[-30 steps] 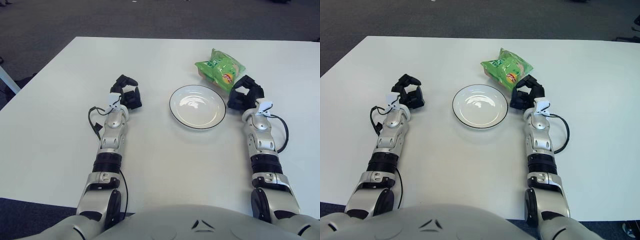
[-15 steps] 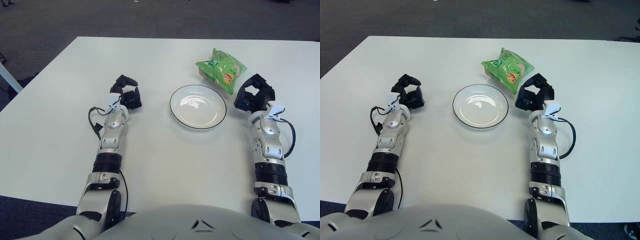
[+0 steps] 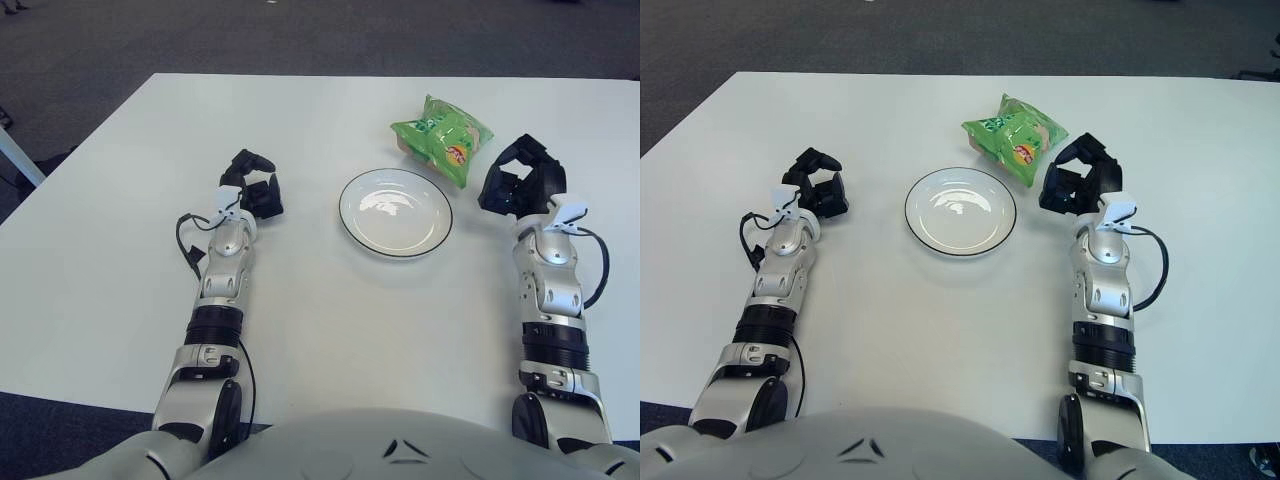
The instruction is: Put the snack into the plate.
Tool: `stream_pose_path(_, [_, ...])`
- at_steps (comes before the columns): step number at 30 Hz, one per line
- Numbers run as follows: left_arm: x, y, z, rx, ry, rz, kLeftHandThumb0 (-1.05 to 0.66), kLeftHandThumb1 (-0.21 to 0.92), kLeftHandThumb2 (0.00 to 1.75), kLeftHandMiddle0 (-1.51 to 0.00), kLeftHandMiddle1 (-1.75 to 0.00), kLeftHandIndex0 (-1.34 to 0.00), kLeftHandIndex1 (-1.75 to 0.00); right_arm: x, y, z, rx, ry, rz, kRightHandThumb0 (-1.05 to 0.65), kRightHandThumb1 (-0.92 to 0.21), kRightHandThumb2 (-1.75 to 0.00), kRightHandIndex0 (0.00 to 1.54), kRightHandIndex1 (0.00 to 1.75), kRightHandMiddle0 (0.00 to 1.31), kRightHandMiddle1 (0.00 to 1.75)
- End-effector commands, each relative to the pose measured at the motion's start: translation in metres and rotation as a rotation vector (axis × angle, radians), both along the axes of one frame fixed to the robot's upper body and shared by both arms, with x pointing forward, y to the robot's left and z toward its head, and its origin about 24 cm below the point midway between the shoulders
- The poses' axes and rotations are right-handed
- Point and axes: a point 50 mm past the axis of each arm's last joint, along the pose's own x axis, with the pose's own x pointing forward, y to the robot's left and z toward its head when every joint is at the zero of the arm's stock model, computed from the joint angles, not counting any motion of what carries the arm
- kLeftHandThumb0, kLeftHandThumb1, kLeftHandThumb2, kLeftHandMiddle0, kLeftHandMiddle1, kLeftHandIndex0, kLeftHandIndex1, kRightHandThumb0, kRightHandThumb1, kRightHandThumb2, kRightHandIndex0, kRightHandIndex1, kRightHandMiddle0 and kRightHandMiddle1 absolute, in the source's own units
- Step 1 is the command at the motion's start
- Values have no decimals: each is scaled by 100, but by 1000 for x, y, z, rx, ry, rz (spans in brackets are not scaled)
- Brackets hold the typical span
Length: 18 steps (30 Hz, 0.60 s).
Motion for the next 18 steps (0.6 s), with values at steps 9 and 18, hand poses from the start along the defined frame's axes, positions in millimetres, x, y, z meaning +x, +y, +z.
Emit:
stream_pose_path(9, [-33,-2,-58,-38,217,29,-49,29,135,-132,-175,-64,-175,23,7,47,-290,-74,166,-52,-21,-145,128,175,70,175])
stream_pose_path(18, [-33,-2,-57,-36,219,28,-49,29,135,-134,-175,-63,-175,46,8,64,-403,-82,173,-48,-31,-133,122,175,62,175])
